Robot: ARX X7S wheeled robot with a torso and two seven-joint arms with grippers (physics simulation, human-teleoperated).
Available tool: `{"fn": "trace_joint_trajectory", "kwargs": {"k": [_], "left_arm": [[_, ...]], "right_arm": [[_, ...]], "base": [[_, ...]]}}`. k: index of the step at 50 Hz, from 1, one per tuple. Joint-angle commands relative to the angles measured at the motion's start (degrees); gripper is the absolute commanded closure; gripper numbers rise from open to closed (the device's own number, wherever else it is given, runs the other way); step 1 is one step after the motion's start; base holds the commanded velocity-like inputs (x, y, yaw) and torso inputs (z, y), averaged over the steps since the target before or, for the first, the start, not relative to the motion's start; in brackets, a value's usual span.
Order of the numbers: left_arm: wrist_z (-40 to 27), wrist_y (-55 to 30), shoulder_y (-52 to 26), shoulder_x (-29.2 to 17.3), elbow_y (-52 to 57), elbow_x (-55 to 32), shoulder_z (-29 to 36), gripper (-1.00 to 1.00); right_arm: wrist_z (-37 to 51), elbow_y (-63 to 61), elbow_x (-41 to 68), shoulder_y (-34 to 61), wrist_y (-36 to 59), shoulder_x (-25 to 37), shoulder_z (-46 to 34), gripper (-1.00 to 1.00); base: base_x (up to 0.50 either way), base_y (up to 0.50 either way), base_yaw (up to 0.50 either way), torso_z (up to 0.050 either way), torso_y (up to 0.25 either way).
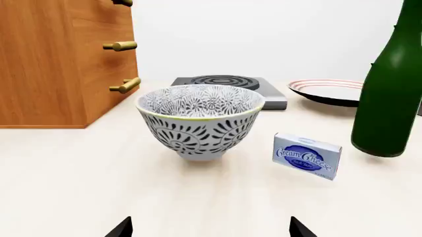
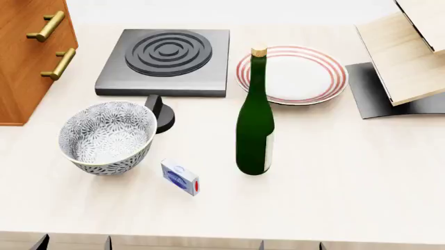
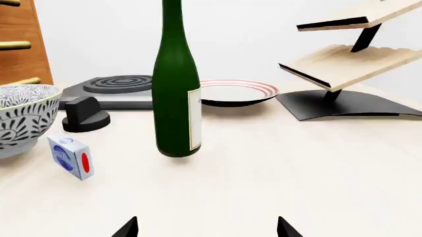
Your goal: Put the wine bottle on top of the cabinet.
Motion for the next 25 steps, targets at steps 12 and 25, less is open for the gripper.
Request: {"fn": "trace_joint_trajectory", "kwargs": {"k": [12,25], "left_arm": [[-3.2,-0.8,0.2,-2.9,1.0,-2.4,3.6,-1.00],[-4.1,0.1,0.1,-3.9,0.4,-4.5,4.6,-1.00]], "right_arm": [[3.5,0.9,3.1,0.4,-0.7,3.2,-3.9,-1.00],[4.7,-0.1,4.5,0.1,-0.1,4.2,-5.0,-1.00]], "base": [[0.00,0.00,0.00,0.000,0.000],[0.00,0.00,0.00,0.000,0.000]]}}
